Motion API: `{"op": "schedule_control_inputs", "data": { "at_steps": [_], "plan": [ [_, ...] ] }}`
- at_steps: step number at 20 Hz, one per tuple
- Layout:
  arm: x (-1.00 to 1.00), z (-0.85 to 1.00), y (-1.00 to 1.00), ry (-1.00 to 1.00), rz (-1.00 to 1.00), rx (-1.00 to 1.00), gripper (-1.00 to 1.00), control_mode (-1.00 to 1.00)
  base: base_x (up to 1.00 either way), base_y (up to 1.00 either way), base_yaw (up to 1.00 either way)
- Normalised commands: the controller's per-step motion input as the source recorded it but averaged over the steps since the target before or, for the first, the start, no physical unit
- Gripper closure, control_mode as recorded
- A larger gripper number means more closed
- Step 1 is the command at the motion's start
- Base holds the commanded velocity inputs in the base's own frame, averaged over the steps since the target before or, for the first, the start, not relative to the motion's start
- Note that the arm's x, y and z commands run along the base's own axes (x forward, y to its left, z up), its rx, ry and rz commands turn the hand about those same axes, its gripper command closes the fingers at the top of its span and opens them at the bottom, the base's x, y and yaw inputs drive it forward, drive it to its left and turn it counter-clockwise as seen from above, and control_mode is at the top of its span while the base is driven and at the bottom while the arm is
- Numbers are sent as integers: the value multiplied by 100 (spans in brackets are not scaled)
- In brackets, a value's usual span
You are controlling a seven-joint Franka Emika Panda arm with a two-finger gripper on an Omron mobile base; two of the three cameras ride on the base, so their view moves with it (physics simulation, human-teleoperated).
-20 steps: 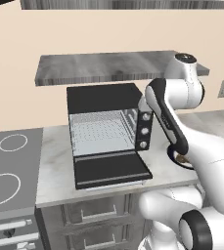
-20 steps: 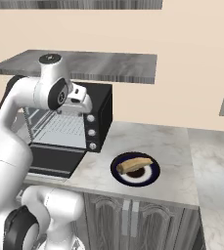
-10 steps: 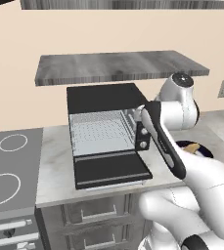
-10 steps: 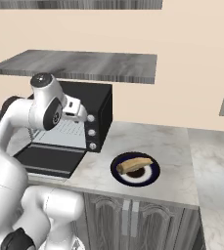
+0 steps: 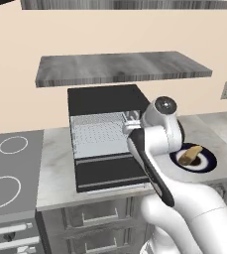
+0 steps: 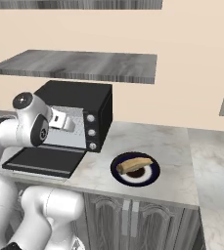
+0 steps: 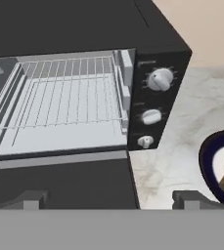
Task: Pull the toaster oven rack outwards. Pick up the baguette from the plate and place it on the toaster oven rack. Close the toaster oven door fully and set the temperature to the lowest setting.
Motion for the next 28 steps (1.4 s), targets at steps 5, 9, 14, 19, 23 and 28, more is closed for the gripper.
{"op": "schedule_control_inputs", "data": {
  "at_steps": [5,9,14,19,23,28],
  "plan": [
    [0,-13,26,-6,-10,0,-100,-100,0,0,0],
    [0,-8,26,0,0,-4,-100,-100,0,0,0],
    [0,-14,35,0,0,-10,-100,-100,0,0,0],
    [11,-15,25,0,3,-11,-100,-100,0,0,0],
    [29,-13,9,0,3,-1,-100,-100,0,0,0],
    [38,-9,3,0,4,0,-100,-100,0,0,0]
  ]
}}
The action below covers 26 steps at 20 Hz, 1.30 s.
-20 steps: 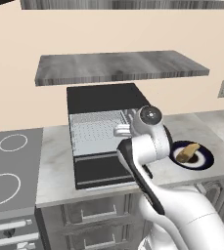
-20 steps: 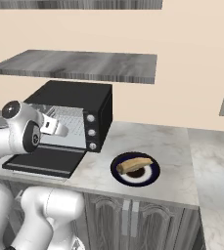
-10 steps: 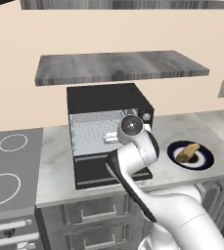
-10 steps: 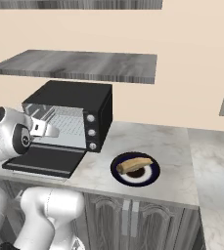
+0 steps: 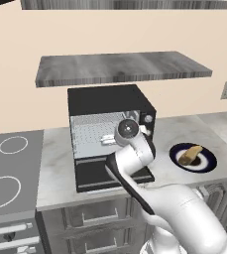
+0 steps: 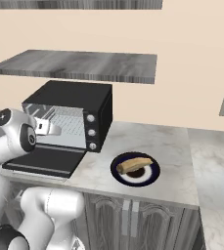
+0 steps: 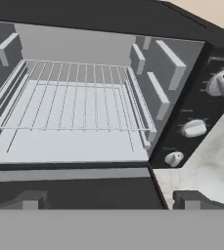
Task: Pull the toaster oven rack outwards. Pick up the baguette from the plate and place it on the toaster oven rack. Close the toaster oven door fully and set the temperature to the lowest setting.
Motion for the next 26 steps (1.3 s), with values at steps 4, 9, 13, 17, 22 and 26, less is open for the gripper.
{"op": "schedule_control_inputs", "data": {
  "at_steps": [4,9,13,17,22,26],
  "plan": [
    [38,-11,6,0,3,0,-100,-100,0,0,0],
    [36,-10,12,0,1,0,-100,-100,0,0,0],
    [38,-11,11,0,1,0,-100,-100,0,0,0],
    [34,-15,12,0,1,0,-100,-100,0,0,0],
    [32,-26,19,0,0,0,-100,-100,0,0,0],
    [27,-15,9,0,0,0,-100,-100,0,0,0]
  ]
}}
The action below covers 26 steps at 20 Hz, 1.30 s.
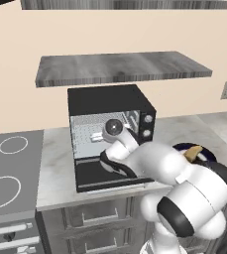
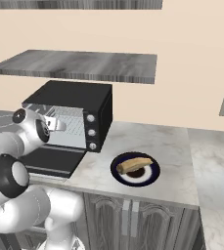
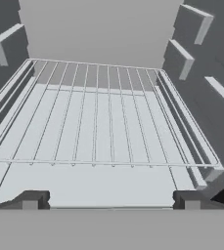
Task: Pull the toaster oven rack outwards. Pick up the baguette from the plate and place it on the toaster oven rack. Close the toaster oven door fully and set the temperature to the lowest setting.
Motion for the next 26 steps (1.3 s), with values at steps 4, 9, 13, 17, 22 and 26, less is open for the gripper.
{"op": "schedule_control_inputs", "data": {
  "at_steps": [4,9,13,17,22,26],
  "plan": [
    [28,-6,1,0,0,0,-100,-100,0,0,0],
    [27,-13,0,0,0,0,-100,-100,0,0,0],
    [23,-18,0,0,1,0,-100,-100,0,0,0],
    [22,-21,0,0,0,0,-100,-100,0,0,0],
    [20,-19,1,0,0,0,-100,-100,0,0,0],
    [20,-17,1,0,0,0,-100,-100,0,0,0]
  ]
}}
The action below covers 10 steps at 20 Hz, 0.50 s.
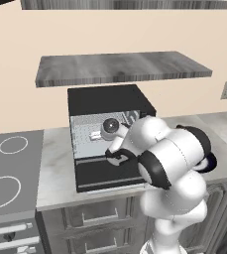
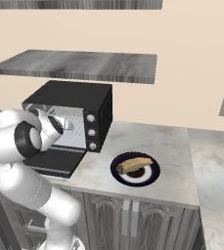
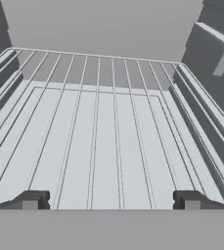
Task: Pull the toaster oven rack outwards. Pick up the baguette from the plate and place it on the toaster oven rack. Close the toaster oven door fully and set the temperature to the lowest setting.
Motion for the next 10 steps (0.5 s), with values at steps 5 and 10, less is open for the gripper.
{"op": "schedule_control_inputs", "data": {
  "at_steps": [5,10],
  "plan": [
    [15,-14,0,0,1,0,-100,-100,0,0,0],
    [11,-14,1,0,1,0,-100,-100,0,0,0]
  ]
}}
